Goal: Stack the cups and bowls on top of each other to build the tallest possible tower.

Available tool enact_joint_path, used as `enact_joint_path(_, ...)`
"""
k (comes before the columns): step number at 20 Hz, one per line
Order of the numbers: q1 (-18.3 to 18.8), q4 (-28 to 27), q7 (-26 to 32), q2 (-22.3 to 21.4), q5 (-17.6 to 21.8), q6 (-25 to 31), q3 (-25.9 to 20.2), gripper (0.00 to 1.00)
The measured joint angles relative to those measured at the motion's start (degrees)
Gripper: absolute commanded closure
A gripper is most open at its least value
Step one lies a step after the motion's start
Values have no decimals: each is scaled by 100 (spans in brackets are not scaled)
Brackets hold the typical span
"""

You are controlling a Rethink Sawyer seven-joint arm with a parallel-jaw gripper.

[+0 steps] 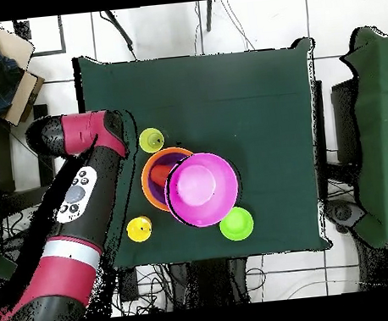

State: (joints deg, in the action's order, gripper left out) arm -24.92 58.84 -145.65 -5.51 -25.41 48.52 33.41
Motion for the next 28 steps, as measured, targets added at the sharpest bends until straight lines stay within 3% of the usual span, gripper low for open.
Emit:
enact_joint_path(13,120,32,0,-31,2,0,0,0)
enact_joint_path(28,566,469,0,-462,404,-2,-6,0)
